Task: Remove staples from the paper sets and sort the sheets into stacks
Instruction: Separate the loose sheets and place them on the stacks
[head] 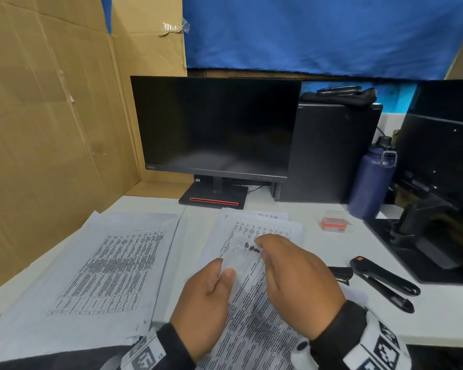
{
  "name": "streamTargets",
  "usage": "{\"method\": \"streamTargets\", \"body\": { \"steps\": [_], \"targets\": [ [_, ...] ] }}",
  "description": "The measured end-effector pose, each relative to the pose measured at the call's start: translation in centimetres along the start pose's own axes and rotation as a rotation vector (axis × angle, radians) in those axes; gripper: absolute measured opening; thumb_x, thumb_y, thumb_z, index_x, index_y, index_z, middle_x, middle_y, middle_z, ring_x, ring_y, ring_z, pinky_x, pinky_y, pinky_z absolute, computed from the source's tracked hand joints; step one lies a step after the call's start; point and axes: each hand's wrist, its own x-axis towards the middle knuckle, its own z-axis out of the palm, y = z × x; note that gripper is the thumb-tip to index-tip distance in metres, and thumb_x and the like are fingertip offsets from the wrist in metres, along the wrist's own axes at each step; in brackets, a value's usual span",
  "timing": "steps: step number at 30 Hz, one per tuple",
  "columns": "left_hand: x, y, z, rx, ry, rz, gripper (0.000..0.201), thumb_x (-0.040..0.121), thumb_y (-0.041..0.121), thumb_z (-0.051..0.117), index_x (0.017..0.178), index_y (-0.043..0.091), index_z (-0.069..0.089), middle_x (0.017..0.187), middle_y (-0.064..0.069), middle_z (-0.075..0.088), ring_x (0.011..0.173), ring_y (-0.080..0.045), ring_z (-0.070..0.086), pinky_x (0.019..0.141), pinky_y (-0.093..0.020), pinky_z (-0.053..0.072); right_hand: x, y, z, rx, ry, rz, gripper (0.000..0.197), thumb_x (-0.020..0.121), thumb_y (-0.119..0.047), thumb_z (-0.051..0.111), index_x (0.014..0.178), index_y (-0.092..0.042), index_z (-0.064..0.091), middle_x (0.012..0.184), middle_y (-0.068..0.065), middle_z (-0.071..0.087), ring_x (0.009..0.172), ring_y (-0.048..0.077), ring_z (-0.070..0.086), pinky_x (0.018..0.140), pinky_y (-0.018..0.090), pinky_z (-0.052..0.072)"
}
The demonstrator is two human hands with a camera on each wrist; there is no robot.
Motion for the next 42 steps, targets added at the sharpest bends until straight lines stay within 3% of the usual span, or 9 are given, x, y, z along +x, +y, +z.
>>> {"method": "streamTargets", "body": {
  "steps": [6,11,15,18,23,31,34,38,42],
  "targets": [
    [1.2,1.0,-2.1,0.086,0.174,0.1,0.032,0.106,0.029,0.046,0.078,0.016,0.056,0.071,-0.005,0.059,0.063,-0.015,0.053,0.068,-0.036,0.047,0.8,1.1,-2.3,-0.01,0.28,0.041,0.031,0.096,-0.041,0.052,0.123,-0.026,0.056,0.086,-0.017,0.059,0.08,0.014,0.062,0.085,0.041,0.048],
    [3.5,3.4,-5.0,-0.284,0.405,0.094,0.027,0.106,0.032,0.047,0.105,0.037,0.073,0.108,0.005,0.078,0.106,-0.022,0.072,0.1,-0.055,0.052,1.4,3.1,-4.3,0.343,0.454,0.373,0.101,0.084,-0.035,0.071,0.157,-0.031,0.002,0.138,-0.005,0.053,0.13,0.014,0.047,0.116,0.053,0.031],
    [3.8,4.6,-4.3,-0.398,0.4,0.147,0.027,0.098,0.042,0.048,0.11,0.038,0.071,0.116,0.003,0.077,0.113,-0.027,0.07,0.102,-0.06,0.049,1.9,2.5,-4.1,0.913,0.3,0.379,0.057,0.098,-0.009,0.057,0.143,-0.037,0.035,0.115,-0.012,0.071,0.11,0.004,0.066,0.099,0.038,0.051],
    [3.6,4.9,-3.1,-0.383,0.308,0.149,0.024,0.099,0.04,0.048,0.117,0.039,0.065,0.117,0.007,0.076,0.111,-0.018,0.071,0.097,-0.051,0.054,1.6,1.8,-3.3,0.831,0.369,0.332,0.043,0.099,-0.005,0.052,0.12,-0.041,0.045,0.114,-0.017,0.068,0.107,-0.005,0.064,0.086,0.017,0.049],
    [4.0,3.6,-1.6,-0.148,0.299,0.067,0.021,0.108,0.032,0.041,0.114,0.035,0.061,0.106,0.011,0.075,0.097,-0.008,0.071,0.09,-0.042,0.058,0.9,2.0,-0.8,0.679,0.397,0.329,0.022,0.102,-0.002,0.046,0.12,-0.015,0.046,0.102,-0.024,0.055,0.094,-0.025,0.054,0.071,-0.003,0.041],
    [4.9,3.7,-1.6,-0.058,0.328,-0.021,0.027,0.108,0.035,0.04,0.107,0.03,0.066,0.097,0.005,0.075,0.091,-0.017,0.07,0.084,-0.045,0.059,1.0,3.0,-0.4,0.692,0.405,0.317,0.02,0.102,-0.005,0.048,0.116,-0.019,0.049,0.1,-0.037,0.062,0.097,-0.017,0.059,0.073,0.003,0.047],
    [5.0,4.2,-3.1,-0.041,0.363,-0.044,0.028,0.108,0.037,0.04,0.103,0.03,0.068,0.095,0.003,0.075,0.089,-0.022,0.071,0.08,-0.047,0.06,0.9,4.0,-2.0,0.875,0.247,0.222,0.025,0.102,-0.043,0.047,0.123,-0.029,0.052,0.111,-0.027,0.067,0.104,-0.007,0.064,0.077,0.011,0.051],
    [4.5,3.8,-5.7,0.03,0.379,-0.045,0.031,0.107,0.036,0.042,0.097,0.025,0.069,0.091,0.0,0.077,0.086,-0.024,0.072,0.08,-0.047,0.059,0.2,9.9,-3.4,0.261,0.041,0.262,0.05,0.091,-0.068,0.038,0.134,-0.043,0.046,0.122,-0.017,0.063,0.114,0.01,0.06,0.094,0.034,0.048],
    [3.4,2.7,-7.0,0.064,0.325,-0.104,0.031,0.107,0.031,0.045,0.093,0.023,0.071,0.087,0.004,0.078,0.085,-0.019,0.073,0.081,-0.043,0.058,-1.3,16.5,-3.0,-0.465,-0.311,0.739,0.051,0.092,-0.06,0.044,0.133,-0.03,0.047,0.136,0.0,0.052,0.126,0.025,0.047,0.101,0.047,0.039]
  ]
}}
